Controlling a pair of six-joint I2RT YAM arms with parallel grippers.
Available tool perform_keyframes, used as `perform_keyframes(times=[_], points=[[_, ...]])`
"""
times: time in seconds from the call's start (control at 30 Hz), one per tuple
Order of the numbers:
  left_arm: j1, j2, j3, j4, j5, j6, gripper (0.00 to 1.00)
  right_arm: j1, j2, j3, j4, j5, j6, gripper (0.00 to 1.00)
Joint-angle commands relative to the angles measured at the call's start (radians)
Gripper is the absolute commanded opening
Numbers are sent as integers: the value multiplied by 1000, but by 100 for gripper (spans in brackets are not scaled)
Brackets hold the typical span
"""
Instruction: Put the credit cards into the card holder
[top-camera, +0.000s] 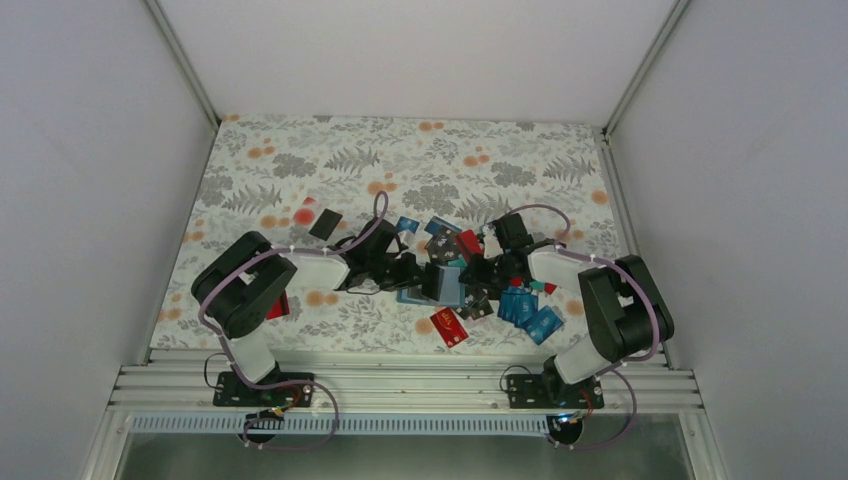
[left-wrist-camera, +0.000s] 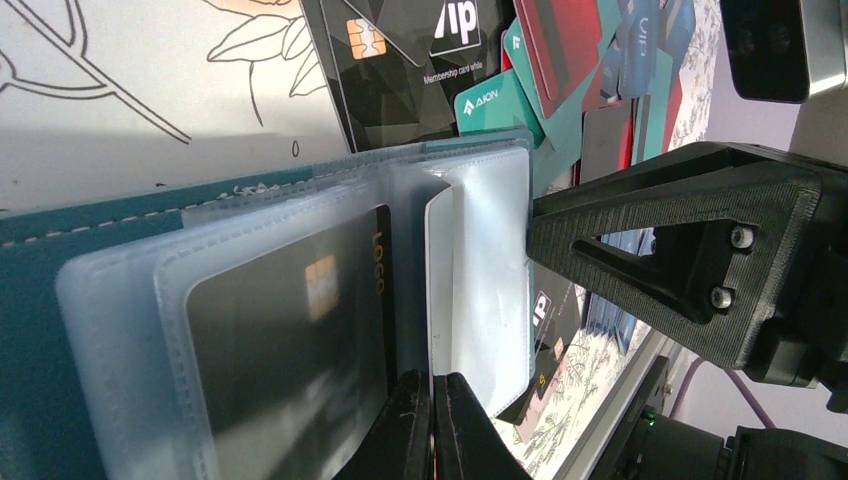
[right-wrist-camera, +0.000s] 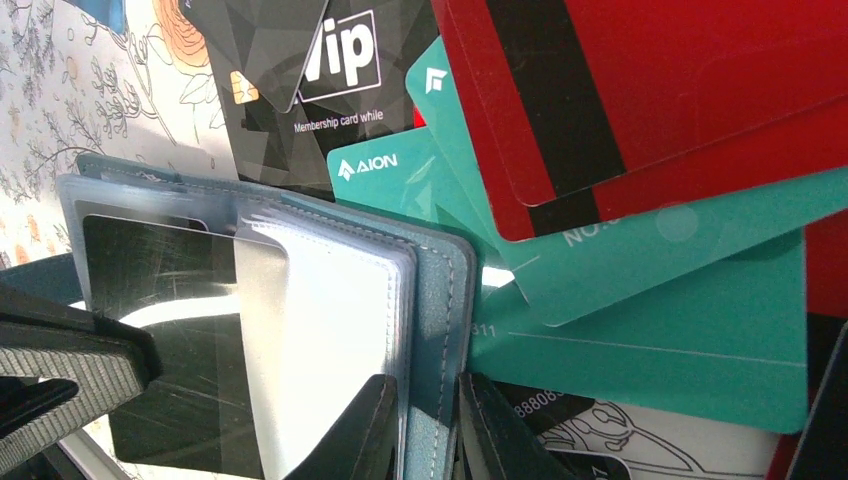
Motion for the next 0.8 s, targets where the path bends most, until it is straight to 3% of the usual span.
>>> perform_keyframes(times=[0.0,0.5,0.77], points=[[-3,29,15,32,-10,23,2,1,6,-30,-45,9,2,17],[-30,44,-2,99,-37,7,2,1,8,-40,-40,8,16,19],[-68,66,9,79,-85,5,2,2,-75,8,-137,47,-27,33]])
